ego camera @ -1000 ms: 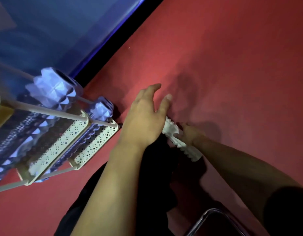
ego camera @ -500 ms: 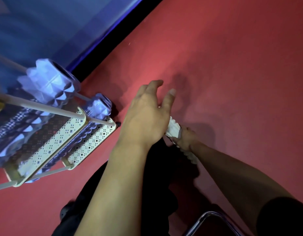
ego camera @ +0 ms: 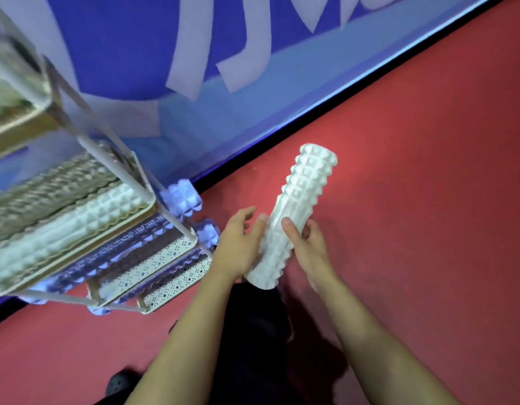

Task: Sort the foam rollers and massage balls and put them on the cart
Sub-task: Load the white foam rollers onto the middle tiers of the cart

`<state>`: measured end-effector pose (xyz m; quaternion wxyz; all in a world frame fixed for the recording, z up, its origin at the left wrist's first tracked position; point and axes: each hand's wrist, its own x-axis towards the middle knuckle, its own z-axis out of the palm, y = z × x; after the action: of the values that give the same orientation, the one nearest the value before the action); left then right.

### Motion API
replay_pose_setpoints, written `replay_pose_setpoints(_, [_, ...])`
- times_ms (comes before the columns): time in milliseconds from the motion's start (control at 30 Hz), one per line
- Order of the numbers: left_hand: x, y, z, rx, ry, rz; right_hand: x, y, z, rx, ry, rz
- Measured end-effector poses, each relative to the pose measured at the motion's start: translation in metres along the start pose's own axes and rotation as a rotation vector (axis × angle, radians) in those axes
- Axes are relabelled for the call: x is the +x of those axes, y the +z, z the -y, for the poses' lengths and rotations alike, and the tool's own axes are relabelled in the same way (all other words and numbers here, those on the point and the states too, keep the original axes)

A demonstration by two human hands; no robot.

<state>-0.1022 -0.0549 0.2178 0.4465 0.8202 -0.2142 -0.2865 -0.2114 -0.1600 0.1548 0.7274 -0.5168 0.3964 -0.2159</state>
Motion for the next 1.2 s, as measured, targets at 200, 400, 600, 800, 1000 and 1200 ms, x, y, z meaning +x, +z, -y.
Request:
replay_pose_setpoints(200, [-0.06, -0.09, -0.039, -0.12, 0.027, -0.219, -0.051, 0.074, 0.089, 0.326, -0.149, 0.211])
replay_pose_setpoints(400, [-0.124, -0.179, -0.054, -0.587, 0.031, -0.37, -0.11, 0.149, 0.139, 0.453, -0.086, 0.354])
replay_pose_setpoints(600, [-0.176, -0.249, -0.061, -0.834, 0.151, -0.459, -0.162, 0.221, 0.179, 0.488, -0.074, 0.536])
replay_pose_setpoints(800, [-0.212, -0.324, -0.069, -0.828, 0.213, -0.725, -0.179, 0.257, 0.225, 0.459, -0.141, 0.593])
replay_pose_setpoints(1000, [-0.21, -0.387, -0.055, -0.736, 0.222, -0.749, -0.161, 0.259, 0.251, 0.5, -0.105, 0.48])
replay_pose_setpoints(1200, [-0.178, -0.402, -0.047, -0.574, 0.153, -0.881, -0.166, 0.296, 0.243, 0.52, -0.183, 0.231])
